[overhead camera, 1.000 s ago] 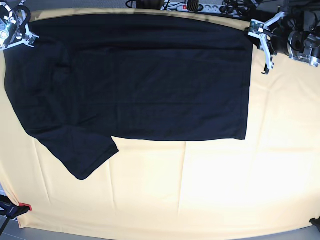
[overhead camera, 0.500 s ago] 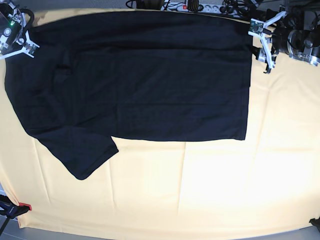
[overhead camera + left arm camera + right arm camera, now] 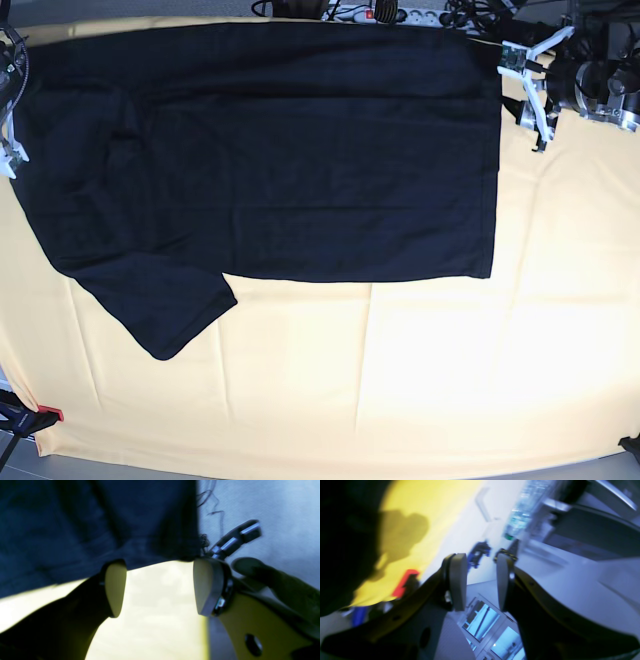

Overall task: Fold the T-shirt properly
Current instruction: 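Open both grippers, release the shirt and raise them, then move the left gripper along the shirt side to the hem corner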

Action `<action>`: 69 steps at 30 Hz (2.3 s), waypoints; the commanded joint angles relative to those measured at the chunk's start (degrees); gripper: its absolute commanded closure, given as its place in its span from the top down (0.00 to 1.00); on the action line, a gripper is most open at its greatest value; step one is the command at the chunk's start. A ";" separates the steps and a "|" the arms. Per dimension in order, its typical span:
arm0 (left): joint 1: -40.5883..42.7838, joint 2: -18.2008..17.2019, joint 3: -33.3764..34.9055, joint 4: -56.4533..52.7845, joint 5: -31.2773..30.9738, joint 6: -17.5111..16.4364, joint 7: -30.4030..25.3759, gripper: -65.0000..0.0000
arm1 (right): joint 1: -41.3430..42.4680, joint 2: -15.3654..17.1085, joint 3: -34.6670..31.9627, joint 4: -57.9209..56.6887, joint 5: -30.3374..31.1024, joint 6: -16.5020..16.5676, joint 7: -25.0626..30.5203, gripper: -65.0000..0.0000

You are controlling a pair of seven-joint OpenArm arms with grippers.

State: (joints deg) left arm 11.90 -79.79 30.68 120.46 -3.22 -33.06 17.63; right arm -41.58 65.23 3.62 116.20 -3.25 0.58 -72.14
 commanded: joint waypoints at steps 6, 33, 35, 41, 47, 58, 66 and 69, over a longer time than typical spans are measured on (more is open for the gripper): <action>-1.66 -1.14 -0.74 1.18 0.90 8.76 2.12 0.65 | 0.52 1.27 0.90 0.44 -1.53 -0.98 1.38 0.35; -15.58 42.82 -36.00 -26.53 -15.04 42.86 11.15 0.65 | 0.61 -10.60 0.90 0.44 1.05 -0.76 3.61 0.35; -15.58 45.44 -40.65 -29.27 -24.96 32.98 11.28 0.65 | 0.61 -10.62 0.90 0.44 1.05 -0.76 3.61 0.35; -15.93 48.11 -42.49 -38.07 -32.92 25.14 11.19 0.65 | 0.61 -10.60 0.90 0.44 -0.22 -0.81 3.74 0.35; -15.91 49.16 -41.48 -40.35 -33.57 22.40 11.78 0.65 | 0.61 -10.60 0.90 0.44 -0.22 -0.85 4.24 0.35; -16.41 49.96 -32.44 -40.39 -29.38 24.98 9.99 0.65 | 0.61 -10.60 0.90 0.44 -0.24 -0.83 4.20 0.35; -20.31 55.82 -31.47 -46.29 -30.56 23.98 14.40 0.65 | 0.61 -10.60 0.90 0.44 -1.88 -0.85 3.98 0.35; -20.85 57.16 -31.47 -46.97 -32.70 20.33 19.04 0.65 | 0.61 -10.58 0.90 0.44 -4.13 -1.40 4.00 0.35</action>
State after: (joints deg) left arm -9.30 -22.96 -1.26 73.63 -35.22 -11.92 32.27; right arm -41.12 53.47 3.81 116.18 -5.93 -0.51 -67.92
